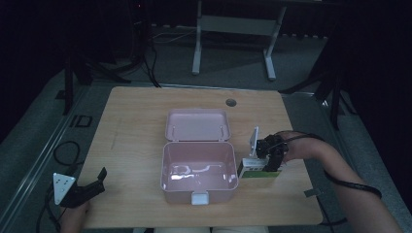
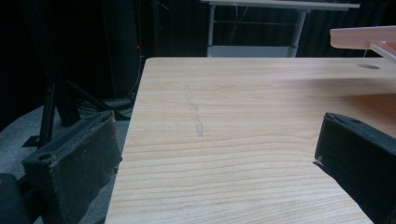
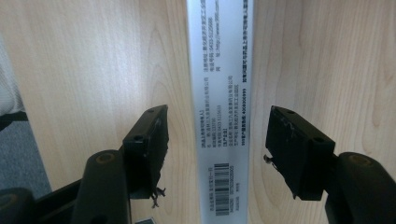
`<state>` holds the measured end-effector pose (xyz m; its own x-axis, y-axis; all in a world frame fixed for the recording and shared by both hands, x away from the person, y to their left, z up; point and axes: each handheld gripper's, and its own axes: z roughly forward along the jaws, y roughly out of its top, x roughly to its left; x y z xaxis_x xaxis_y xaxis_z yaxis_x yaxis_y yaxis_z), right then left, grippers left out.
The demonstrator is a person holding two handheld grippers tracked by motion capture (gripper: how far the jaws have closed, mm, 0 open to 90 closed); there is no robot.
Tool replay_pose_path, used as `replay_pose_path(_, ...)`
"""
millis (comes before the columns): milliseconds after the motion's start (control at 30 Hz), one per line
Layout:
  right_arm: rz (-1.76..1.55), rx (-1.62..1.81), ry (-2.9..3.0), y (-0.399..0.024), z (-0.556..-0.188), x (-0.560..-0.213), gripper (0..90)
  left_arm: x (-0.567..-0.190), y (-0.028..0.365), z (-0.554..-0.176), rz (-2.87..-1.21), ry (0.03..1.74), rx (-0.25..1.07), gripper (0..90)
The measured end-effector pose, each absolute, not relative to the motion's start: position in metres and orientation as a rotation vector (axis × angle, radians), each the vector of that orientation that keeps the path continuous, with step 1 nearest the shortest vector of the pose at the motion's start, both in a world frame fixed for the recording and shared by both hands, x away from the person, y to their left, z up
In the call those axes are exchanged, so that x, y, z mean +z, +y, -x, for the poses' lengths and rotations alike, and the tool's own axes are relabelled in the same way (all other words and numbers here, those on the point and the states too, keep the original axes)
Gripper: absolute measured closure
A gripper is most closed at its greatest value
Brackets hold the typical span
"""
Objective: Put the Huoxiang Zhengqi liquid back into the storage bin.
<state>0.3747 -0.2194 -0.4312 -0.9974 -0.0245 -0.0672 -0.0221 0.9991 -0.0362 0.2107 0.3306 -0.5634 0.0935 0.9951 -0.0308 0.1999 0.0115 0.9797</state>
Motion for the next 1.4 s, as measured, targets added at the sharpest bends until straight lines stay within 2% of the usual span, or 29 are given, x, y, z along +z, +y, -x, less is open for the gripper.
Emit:
replay_pose_path(333, 0.031, -0.099, 3.098, -0.220, -0.382, -0.446, 51.3, -0.563, 0.331, -0.211, -1.382, 1.293, 1.018, 0.4)
replay_pose_path(433, 0.028, -0.133, 3.111, -0.220, -0.383, -0.451, 57.6, -0.563, 0.331, -0.211, -1.381, 1.295, 1.015, 0.4)
replay_pose_path(633, 0.044, -0.165, 3.126, -0.218, -0.385, -0.453, 61.3, -0.563, 0.331, -0.211, -1.381, 1.296, 1.014, 0.4)
replay_pose_path(933, 0.008, -0.209, 3.164, -0.217, -0.386, -0.446, 61.9, -0.563, 0.331, -0.212, -1.382, 1.298, 1.015, 0.4)
replay_pose_path(1400, -0.043, -0.210, 3.163, -0.215, -0.374, -0.414, 62.0, -0.563, 0.330, -0.212, -1.383, 1.302, 1.018, 0.4)
